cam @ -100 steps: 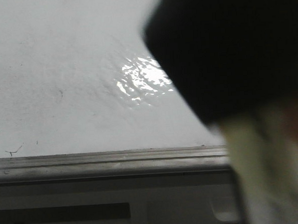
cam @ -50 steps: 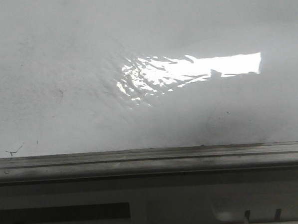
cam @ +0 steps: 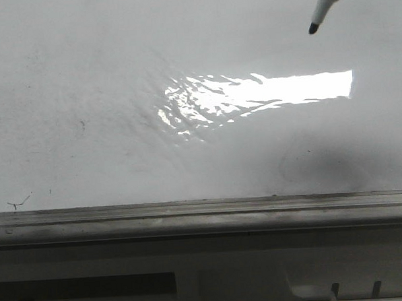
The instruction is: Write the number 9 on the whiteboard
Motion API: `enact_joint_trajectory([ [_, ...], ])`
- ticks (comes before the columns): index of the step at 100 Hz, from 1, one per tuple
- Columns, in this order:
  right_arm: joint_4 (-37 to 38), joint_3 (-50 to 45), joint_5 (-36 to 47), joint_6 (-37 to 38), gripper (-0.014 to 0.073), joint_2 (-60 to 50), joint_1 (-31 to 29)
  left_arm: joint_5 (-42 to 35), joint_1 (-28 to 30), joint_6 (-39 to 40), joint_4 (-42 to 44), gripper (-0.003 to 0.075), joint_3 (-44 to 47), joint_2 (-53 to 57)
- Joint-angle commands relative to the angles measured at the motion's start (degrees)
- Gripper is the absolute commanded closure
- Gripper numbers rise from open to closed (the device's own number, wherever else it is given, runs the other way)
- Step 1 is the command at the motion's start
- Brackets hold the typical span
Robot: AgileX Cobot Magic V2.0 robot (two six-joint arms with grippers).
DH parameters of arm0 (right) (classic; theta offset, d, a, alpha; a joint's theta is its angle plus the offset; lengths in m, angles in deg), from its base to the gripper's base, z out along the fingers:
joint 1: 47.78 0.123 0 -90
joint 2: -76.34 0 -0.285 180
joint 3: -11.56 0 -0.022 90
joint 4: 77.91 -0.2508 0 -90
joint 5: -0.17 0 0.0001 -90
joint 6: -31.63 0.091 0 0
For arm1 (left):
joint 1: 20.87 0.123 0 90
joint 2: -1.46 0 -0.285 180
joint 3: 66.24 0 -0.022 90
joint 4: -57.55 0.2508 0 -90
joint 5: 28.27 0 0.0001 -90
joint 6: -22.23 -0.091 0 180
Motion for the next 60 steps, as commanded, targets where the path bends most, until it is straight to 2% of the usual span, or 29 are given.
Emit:
enact_joint_trajectory([
  [1,0.14,1.5,8.11,-0.49,0.0638,1.9,-0.55,-2.36,0.11,0.47,-3.29,0.0625,-0.86,-0.01],
  [11,-3.46,1.5,12.8,-0.49,0.0638,4.7,-1.27,-3.5,0.11,0.47,-3.37,0.0631,-0.13,-0.01],
  [26,-8.82,1.5,18.84,-0.49,0.064,8.43,-3.79,-4.51,0.11,0.47,-3.37,0.0738,0.22,-0.01],
  [60,-10.55,1.5,21.52,-0.49,0.064,15.5,-4.82,-4.17,0.11,0.47,-3.62,0.0738,0.22,-0.01],
])
